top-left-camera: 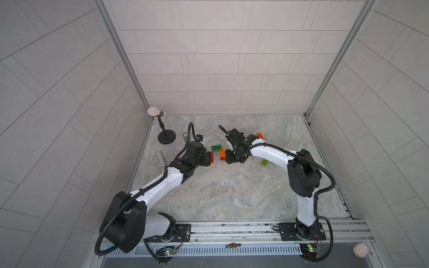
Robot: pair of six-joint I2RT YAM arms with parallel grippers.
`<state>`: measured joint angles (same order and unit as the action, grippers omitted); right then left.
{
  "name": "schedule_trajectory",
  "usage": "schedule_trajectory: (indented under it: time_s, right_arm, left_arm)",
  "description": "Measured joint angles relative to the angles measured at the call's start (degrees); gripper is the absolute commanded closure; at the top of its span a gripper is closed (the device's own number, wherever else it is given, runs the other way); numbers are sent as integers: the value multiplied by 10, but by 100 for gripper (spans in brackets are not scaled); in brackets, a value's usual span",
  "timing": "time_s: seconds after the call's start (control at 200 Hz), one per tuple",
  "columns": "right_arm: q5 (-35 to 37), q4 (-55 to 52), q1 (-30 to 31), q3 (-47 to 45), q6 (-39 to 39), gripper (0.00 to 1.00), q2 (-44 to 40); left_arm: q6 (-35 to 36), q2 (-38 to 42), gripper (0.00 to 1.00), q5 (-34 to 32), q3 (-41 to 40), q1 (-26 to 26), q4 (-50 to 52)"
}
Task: Assemble a rectangle with lego
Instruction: Adjust the lego brick at the center of the board.
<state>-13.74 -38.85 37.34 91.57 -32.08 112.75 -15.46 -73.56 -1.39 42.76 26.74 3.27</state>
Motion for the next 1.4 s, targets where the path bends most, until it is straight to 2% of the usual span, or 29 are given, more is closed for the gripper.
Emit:
schedule_trajectory:
  time_s: [0.23,0.39,0.791,1.261,1.401]
  right_arm:
    - [20,-12,-18,125,1,54,59]
    - [24,-18,-22,157,1,55,114]
    - [22,-12,-25,121,2,57,125]
    - [32,-3,-11,43,2,55,73]
    - [42,-2,-5,7,4,54,31]
  left_arm:
    - [-2,0,30,-7,0,-3,1]
    - [-2,0,30,-10,0,-9,2]
    - [-2,0,30,-10,0,-12,1]
    - [-1,1,30,-8,0,-12,1]
    - [-1,7,30,-5,0,-12,3]
